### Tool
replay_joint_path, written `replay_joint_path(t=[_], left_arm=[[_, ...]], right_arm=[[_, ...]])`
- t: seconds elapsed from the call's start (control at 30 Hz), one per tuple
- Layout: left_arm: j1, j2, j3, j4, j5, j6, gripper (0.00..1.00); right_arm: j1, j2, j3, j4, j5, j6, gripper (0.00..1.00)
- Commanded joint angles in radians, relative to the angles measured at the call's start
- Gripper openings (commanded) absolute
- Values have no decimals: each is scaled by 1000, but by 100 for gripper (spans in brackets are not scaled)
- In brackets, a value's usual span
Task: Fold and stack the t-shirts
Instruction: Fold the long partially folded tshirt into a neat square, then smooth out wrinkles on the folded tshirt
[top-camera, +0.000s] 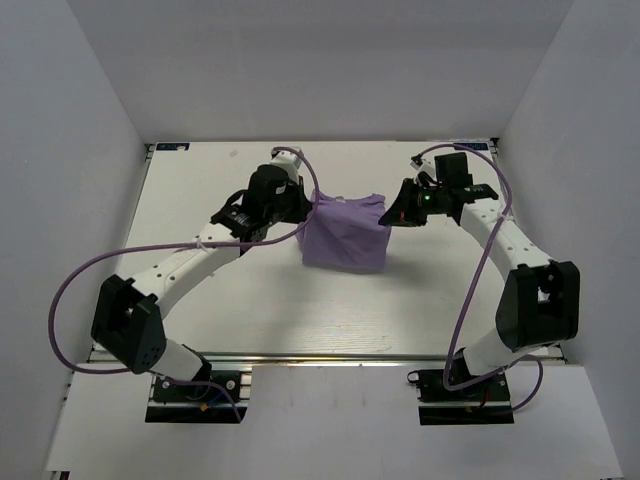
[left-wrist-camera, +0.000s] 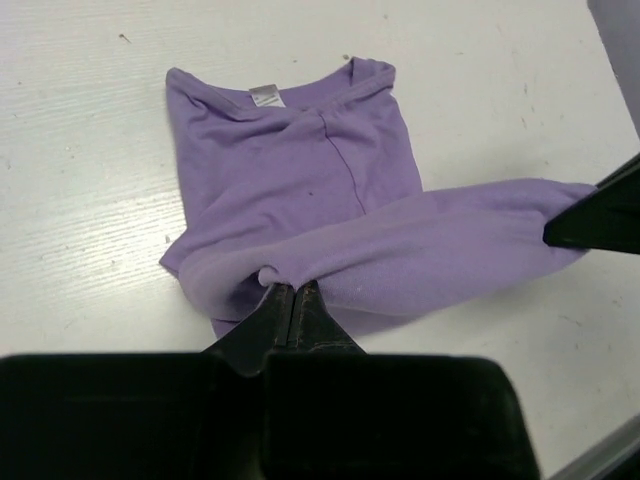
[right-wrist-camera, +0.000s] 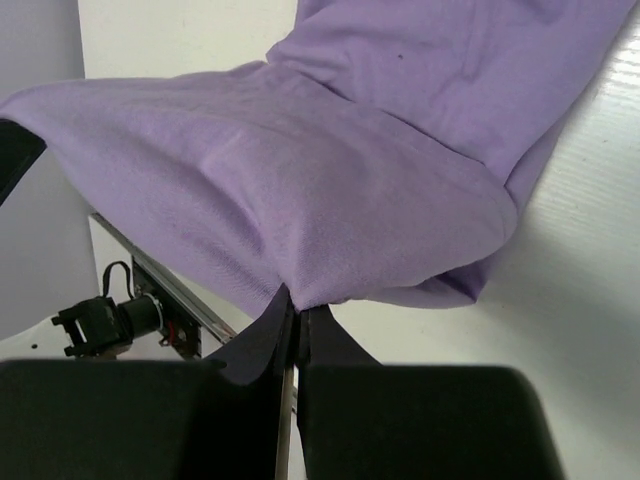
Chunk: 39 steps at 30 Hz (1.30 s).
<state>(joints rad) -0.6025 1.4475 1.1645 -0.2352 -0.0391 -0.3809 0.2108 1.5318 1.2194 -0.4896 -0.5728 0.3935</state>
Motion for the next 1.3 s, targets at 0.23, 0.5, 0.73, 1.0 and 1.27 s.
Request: replay_joint_path(t=[0.23,0.5,0.73,1.0,1.27], left_arm=[[56,157,112,30,-65,-3,0],[109,277,182,63,-41,-3,0],[156,420,287,94,2,-3,0],[230,670,587,9,-9,-12,98],[239,604,556,46,158,22,100]], right_arm=[[-93,134,81,164,-140,41,0],[-131,295,163,247,-242,59,0],[-139,471,296,266,-213,56,6],[-142,700,648,230,-125,41,67],[-139,522,510,229,-101,-28,90]])
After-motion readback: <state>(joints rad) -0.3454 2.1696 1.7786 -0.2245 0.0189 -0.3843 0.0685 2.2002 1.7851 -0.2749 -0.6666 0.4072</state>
